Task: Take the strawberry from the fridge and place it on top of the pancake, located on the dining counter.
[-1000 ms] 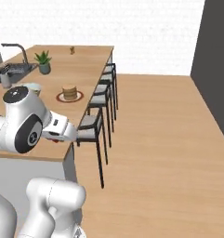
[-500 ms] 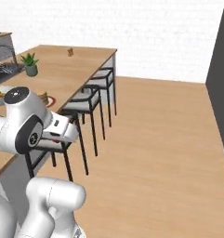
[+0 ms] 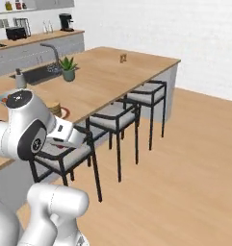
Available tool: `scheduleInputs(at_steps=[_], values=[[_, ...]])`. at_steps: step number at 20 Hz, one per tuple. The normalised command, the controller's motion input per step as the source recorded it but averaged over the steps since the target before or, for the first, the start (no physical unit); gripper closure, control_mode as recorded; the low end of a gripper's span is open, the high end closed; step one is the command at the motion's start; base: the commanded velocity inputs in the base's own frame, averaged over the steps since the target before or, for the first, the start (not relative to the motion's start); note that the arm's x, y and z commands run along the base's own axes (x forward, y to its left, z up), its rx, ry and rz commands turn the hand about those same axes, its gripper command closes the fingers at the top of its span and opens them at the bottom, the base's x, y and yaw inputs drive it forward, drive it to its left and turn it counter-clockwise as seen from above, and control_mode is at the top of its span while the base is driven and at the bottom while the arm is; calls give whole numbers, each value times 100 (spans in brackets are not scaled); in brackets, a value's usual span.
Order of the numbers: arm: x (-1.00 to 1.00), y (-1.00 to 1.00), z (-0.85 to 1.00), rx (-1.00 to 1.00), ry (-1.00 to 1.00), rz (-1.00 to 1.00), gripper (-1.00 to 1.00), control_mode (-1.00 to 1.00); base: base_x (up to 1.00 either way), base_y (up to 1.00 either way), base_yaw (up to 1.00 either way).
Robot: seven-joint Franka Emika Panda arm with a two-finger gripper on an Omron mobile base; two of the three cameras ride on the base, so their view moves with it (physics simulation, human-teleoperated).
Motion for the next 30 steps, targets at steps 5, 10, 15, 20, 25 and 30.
scheduleInputs(at_steps=[5, 10, 15, 20, 25, 30], values=[[0, 0, 0, 0, 0, 0, 100, 100, 100, -73, 68], [0, 0, 0, 0, 0, 0, 100, 100, 84, -65, 76], [0, 0, 0, 0, 0, 0, 100, 100, 41, -65, 81], [0, 0, 0, 0, 0, 0, 100, 100, 21, -79, 77], [0, 0, 0, 0, 0, 0, 100, 100, 20, -57, 39], [0, 0, 0, 0, 0, 0, 100, 100, 0, 27, 2]])
